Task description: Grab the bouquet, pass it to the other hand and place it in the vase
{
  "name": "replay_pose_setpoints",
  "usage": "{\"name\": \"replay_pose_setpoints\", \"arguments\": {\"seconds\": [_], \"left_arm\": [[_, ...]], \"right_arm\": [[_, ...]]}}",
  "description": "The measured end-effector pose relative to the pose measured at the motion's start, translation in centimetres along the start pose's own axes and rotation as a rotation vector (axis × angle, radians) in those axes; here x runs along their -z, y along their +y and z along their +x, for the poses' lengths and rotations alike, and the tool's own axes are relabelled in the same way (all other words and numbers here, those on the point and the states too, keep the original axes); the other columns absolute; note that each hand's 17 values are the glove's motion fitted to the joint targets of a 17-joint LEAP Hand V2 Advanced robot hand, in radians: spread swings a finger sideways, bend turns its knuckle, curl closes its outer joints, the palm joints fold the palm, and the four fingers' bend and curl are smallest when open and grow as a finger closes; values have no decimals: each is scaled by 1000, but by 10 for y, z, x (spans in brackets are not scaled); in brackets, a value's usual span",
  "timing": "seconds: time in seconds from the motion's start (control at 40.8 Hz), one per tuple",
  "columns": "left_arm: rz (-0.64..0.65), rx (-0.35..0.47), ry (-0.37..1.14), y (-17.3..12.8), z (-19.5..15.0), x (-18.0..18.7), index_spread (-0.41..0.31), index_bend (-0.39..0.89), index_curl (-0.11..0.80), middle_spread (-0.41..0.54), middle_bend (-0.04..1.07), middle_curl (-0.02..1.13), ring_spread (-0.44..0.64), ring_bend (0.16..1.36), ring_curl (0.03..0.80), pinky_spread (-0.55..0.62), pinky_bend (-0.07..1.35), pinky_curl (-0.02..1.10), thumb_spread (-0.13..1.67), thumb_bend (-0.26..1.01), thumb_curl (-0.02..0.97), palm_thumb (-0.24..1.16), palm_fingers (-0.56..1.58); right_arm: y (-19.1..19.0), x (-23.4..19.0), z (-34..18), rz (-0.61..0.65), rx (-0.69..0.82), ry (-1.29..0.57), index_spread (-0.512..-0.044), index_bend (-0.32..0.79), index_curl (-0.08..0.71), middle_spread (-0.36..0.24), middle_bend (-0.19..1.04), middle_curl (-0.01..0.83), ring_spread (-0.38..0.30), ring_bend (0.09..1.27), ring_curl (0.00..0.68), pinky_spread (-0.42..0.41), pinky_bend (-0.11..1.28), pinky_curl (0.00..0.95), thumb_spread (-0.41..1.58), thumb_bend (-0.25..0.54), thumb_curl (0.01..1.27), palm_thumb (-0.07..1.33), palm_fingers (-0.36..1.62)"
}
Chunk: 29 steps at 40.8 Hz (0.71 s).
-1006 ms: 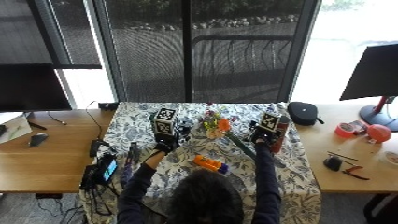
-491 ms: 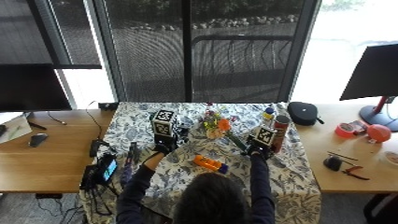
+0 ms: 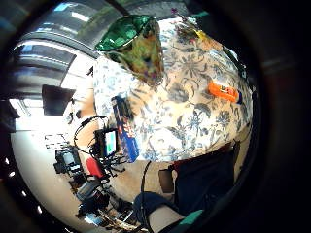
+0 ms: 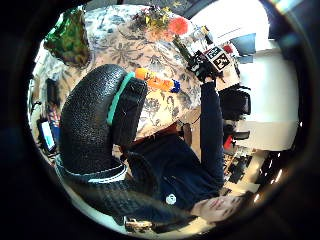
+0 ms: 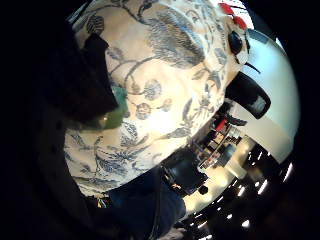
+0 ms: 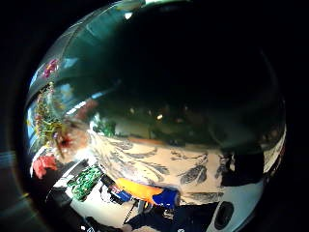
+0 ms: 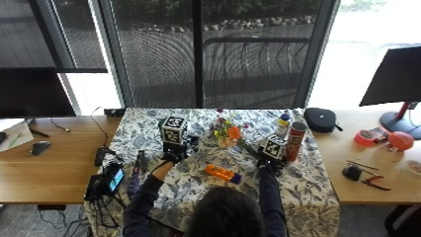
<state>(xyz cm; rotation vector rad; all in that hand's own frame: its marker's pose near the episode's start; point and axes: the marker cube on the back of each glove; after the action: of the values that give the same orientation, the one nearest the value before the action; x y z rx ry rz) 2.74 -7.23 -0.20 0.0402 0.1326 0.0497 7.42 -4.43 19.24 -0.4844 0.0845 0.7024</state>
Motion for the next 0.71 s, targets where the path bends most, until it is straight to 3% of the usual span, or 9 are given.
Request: {"name": "replay_pose_setpoints", "arguments": {"seconds": [0.025, 0.074, 0.123, 0.172, 0.27, 0.417, 0.491, 0.589, 0.711], "left_arm": [[-8, 3, -2, 0, -1, -1, -74, 159, 332, 153, 169, 308, 211, 556, 306, 277, 376, 351, 1283, -13, 253, 227, 211], [-21, 4, -3, -2, -3, -4, -78, 172, 336, 153, 166, 307, 216, 552, 305, 277, 372, 350, 1283, -13, 253, 227, 216], [-29, 4, -2, -1, -4, -4, -78, 182, 342, 153, 162, 305, 217, 547, 303, 277, 367, 349, 1283, -13, 253, 227, 222], [-38, 6, 1, 0, -4, -3, -79, 182, 345, 153, 160, 303, 218, 544, 303, 277, 364, 348, 1283, -13, 253, 227, 225], [-50, 8, 12, -6, -8, -7, -80, 184, 354, 152, 163, 301, 220, 534, 301, 277, 356, 347, 1283, -13, 252, 227, 234], [-47, 12, 35, -15, -10, -7, -81, 184, 365, 144, 158, 296, 222, 524, 300, 278, 346, 345, 1283, -13, 252, 227, 241], [-63, 10, 63, -19, -11, -4, -88, 198, 374, 138, 164, 297, 218, 508, 295, 276, 332, 342, 1282, -13, 252, 227, 264], [-75, 1, 112, -23, -11, 1, -90, 192, 382, 131, 162, 297, 216, 498, 294, 276, 319, 341, 1282, -13, 252, 228, 276], [-80, -36, 249, -28, -1, 13, -92, 189, 389, 127, 160, 298, 211, 487, 293, 272, 307, 342, 1284, -12, 252, 229, 283]], "right_arm": [[-1, 1, 0, 38, -8, -14, -251, 294, 262, -121, 238, 437, -179, 479, 363, 155, 344, 296, 983, -18, 367, 842, 789], [-3, 5, 2, 110, -39, -26, -249, 412, 318, -135, 264, 453, -197, 437, 360, 104, 283, 285, 1022, 44, 381, 942, 898], [-4, 7, 4, 147, -66, -21, -248, 407, 332, -151, 322, 473, -207, 426, 364, 55, 246, 281, 1033, 56, 386, 976, 989], [-3, 5, 6, 131, -71, -17, -247, 374, 335, -161, 336, 473, -219, 429, 358, -4, 237, 276, 1040, 61, 388, 999, 1079], [2, -3, 7, 102, -42, -15, -246, 250, 348, -204, 430, 515, -235, 565, 418, -169, 338, 328, 1052, 30, 374, 981, 1367], [6, 5, 6, 226, 17, -105, -244, 248, 388, -217, 527, 563, -228, 696, 481, -224, 478, 397, 1047, -24, 354, 938, 1484], [1, 20, 5, 357, 28, -245, -242, 318, 422, -206, 585, 591, -223, 776, 513, -240, 543, 426, 1028, -23, 356, 935, 1572], [0, 43, -3, 481, 104, -460, -235, 393, 461, -201, 663, 620, -218, 841, 543, -246, 595, 459, 1008, -20, 366, 940, 1549], [35, 71, -17, 361, 248, -773, -227, 422, 496, -195, 729, 644, -208, 910, 571, -254, 663, 492, 924, -15, 411, 963, 1486]]}}
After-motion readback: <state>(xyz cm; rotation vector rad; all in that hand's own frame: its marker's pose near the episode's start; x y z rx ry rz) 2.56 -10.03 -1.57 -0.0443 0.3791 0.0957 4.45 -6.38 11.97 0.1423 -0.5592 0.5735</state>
